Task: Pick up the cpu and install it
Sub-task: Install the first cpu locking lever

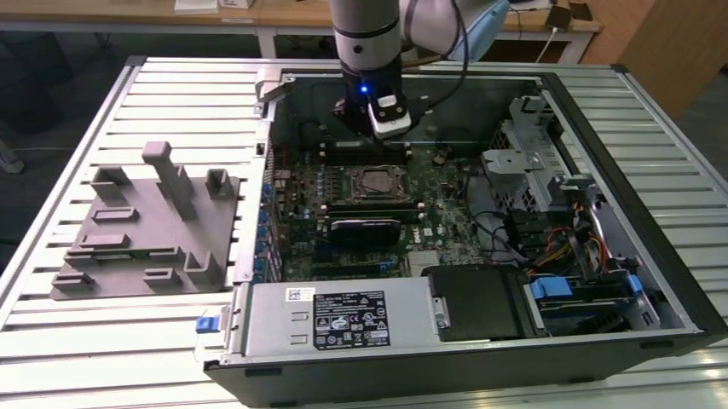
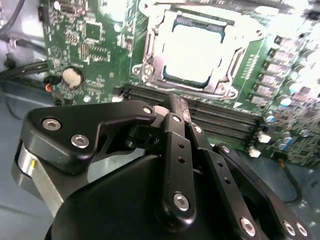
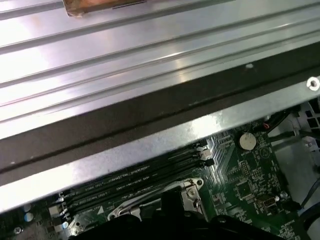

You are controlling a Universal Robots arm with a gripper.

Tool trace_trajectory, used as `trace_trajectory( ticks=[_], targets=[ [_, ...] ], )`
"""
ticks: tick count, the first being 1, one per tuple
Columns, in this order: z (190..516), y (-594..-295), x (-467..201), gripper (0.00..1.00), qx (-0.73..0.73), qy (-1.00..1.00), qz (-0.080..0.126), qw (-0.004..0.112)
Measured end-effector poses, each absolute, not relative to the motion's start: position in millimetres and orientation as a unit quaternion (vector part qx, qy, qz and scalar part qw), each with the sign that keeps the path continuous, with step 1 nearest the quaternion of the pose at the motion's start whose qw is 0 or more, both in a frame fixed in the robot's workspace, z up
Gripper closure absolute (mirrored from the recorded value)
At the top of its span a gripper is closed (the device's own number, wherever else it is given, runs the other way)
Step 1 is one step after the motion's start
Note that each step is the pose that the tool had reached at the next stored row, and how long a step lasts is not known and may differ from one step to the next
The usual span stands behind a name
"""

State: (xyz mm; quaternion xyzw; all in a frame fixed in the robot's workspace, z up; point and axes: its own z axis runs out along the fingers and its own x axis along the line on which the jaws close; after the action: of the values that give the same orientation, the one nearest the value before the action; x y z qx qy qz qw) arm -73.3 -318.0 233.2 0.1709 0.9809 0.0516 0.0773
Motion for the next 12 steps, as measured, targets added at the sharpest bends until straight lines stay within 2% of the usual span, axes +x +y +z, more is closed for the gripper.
trace_trajectory(
  ticks=[12],
  targets=[
    [233, -337, -73, 0.89, 0.172, 0.982, 0.037, 0.066]
  ],
)
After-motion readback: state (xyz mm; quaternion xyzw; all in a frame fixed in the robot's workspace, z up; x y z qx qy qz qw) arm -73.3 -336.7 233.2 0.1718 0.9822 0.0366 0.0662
